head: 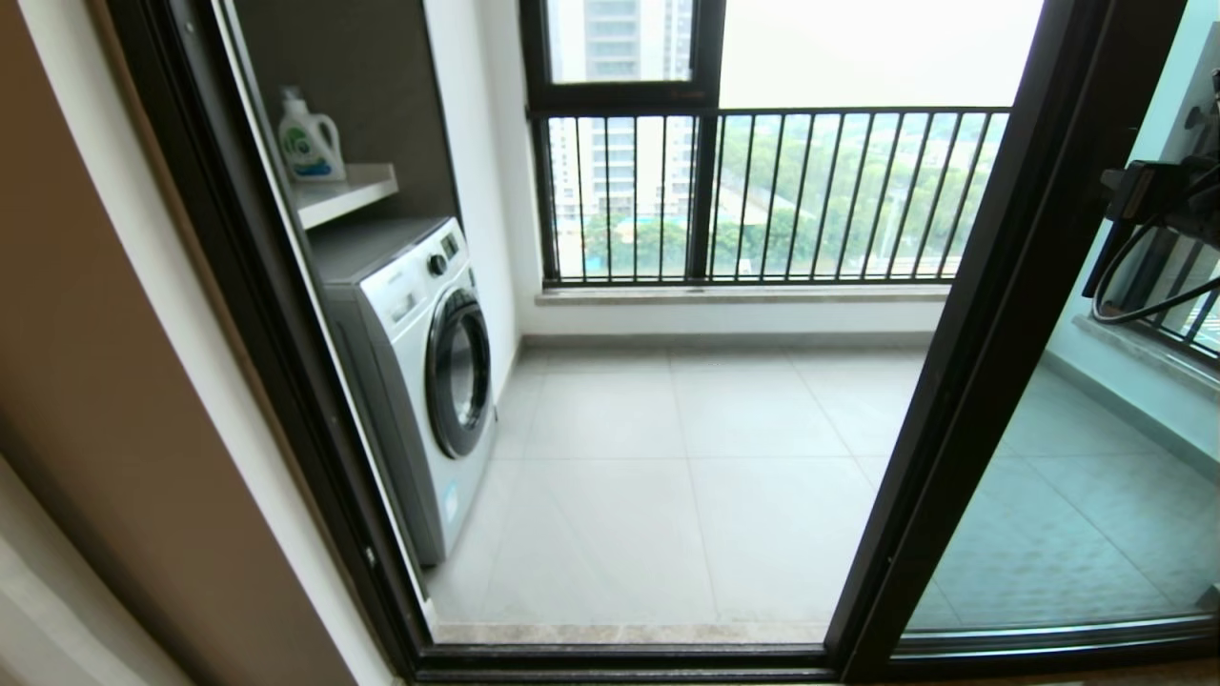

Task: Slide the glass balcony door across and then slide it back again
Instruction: Open the slid door, then close the slid door

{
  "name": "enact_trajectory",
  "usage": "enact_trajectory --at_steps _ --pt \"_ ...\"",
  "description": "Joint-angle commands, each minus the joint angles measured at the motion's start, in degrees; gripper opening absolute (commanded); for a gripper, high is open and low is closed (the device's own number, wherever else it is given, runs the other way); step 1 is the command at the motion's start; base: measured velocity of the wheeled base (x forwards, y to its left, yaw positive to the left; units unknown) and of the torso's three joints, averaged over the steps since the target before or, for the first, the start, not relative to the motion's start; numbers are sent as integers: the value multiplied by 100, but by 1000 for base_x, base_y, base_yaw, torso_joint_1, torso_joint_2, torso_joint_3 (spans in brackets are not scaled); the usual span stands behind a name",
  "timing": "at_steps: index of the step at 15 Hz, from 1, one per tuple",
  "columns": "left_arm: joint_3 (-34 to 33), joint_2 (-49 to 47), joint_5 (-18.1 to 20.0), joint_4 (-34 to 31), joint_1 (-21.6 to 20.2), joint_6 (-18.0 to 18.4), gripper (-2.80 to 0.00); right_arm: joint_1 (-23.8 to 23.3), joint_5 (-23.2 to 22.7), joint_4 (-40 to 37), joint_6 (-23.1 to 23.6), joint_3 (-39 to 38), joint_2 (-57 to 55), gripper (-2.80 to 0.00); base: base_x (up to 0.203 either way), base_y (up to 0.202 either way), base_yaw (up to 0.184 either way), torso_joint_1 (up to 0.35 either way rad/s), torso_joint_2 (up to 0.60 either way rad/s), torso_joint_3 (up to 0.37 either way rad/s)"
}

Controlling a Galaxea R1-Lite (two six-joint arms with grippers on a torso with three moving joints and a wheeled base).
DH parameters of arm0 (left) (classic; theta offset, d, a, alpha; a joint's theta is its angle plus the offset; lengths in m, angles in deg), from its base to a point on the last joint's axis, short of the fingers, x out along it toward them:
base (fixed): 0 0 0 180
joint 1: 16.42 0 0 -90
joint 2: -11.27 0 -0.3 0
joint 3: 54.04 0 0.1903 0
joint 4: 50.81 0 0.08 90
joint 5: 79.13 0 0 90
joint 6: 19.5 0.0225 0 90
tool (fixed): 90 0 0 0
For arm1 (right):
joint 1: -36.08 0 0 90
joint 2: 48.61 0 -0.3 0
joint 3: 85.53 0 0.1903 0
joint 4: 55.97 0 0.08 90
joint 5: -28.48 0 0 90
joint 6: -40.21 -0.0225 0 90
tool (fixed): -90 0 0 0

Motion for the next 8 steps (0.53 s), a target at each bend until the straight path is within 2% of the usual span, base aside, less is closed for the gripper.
enact_trajectory --at_steps 1,8 --pt "0 -9 -4 -7 -1 -1 -280 -141 -19 13 -1 5 151 -280 0 0 0 0 0 0" --pt "0 -9 -4 -7 -1 -1 -280 -977 -136 13 -19 -105 196 -280 0 0 0 0 0 0"
